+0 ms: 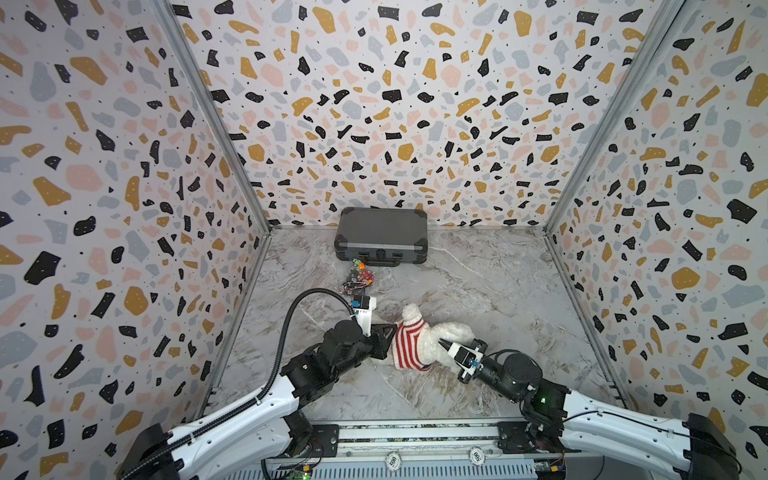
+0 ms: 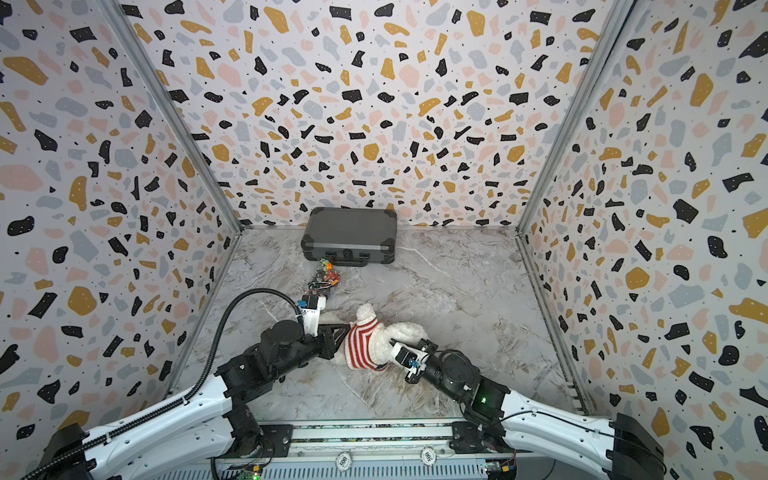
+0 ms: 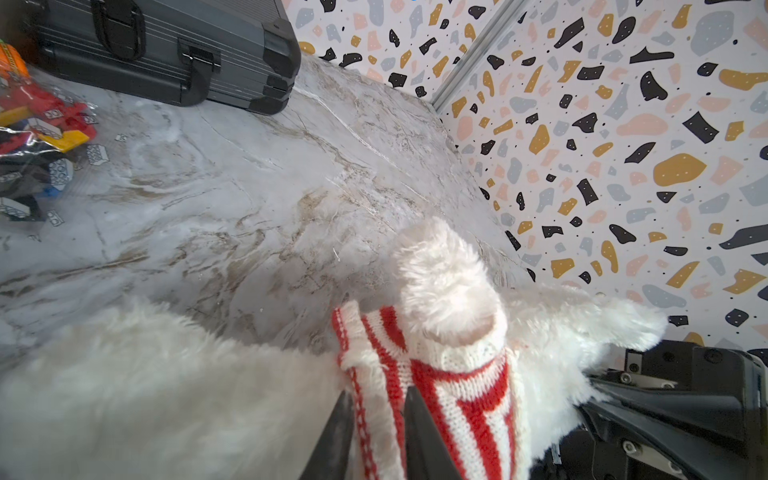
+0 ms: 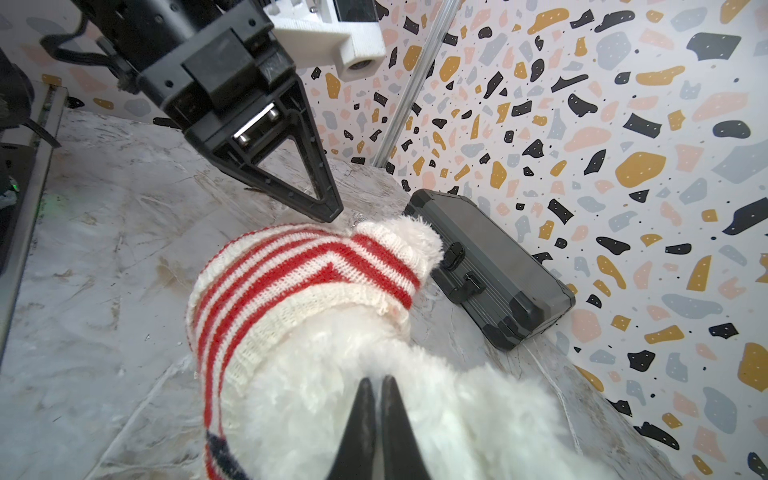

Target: Dress the teddy bear

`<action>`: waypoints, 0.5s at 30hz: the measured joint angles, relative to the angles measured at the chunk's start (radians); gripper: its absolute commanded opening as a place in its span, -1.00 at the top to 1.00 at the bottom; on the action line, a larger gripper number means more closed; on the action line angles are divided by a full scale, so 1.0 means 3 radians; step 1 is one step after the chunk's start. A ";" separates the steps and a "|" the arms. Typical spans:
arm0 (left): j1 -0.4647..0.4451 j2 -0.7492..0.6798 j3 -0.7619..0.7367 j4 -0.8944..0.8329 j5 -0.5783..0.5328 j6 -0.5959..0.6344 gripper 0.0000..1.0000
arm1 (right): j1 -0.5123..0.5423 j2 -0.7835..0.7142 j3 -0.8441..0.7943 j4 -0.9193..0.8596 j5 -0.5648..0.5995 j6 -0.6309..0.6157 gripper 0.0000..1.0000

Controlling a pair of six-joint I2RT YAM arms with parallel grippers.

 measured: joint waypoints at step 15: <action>0.0006 0.0142 0.0000 0.0006 0.0028 -0.0011 0.53 | 0.0120 0.0000 -0.0023 0.0048 0.0099 -0.0111 1.00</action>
